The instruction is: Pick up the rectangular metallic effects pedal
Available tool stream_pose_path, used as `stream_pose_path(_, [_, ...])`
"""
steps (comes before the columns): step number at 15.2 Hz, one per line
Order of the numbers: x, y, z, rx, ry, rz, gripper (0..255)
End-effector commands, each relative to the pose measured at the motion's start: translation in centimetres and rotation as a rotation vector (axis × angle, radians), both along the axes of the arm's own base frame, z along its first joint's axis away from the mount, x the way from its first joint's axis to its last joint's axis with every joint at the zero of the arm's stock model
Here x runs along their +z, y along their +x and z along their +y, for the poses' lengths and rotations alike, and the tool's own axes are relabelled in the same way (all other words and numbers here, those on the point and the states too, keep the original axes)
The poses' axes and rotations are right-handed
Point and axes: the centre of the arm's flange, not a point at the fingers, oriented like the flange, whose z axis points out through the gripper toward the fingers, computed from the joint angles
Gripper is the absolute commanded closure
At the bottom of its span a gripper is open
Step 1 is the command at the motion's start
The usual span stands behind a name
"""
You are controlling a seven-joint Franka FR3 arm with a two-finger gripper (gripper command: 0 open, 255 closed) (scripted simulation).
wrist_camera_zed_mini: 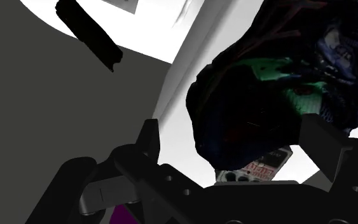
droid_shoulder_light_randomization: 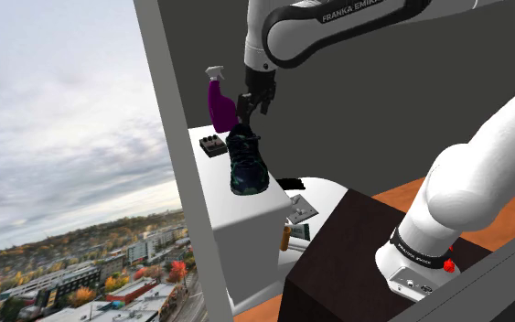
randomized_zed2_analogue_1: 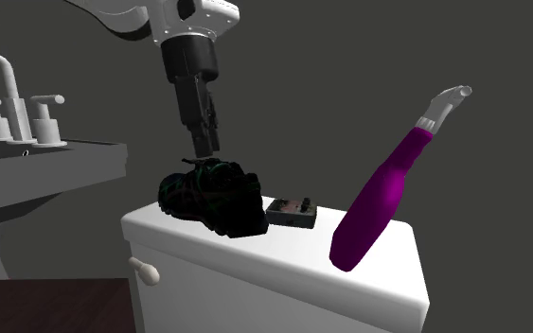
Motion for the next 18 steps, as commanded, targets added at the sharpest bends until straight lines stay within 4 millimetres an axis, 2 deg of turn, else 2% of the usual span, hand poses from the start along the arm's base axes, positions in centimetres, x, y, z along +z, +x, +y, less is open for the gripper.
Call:
stream_pose_path(1, [-0.9,2.4,1.1,0.006,-0.014,-0.012,0])
stream_pose_path(12, [-6.3,14.2,6.8,0.04,-0.097,-0.072,0])
stream_pose_path(13, [-6.6,14.9,7.1,0.042,-0.101,-0.075,0])
stream_pose_path(18, [-9.2,14.9,7.1,0.042,-0.101,-0.075,0])
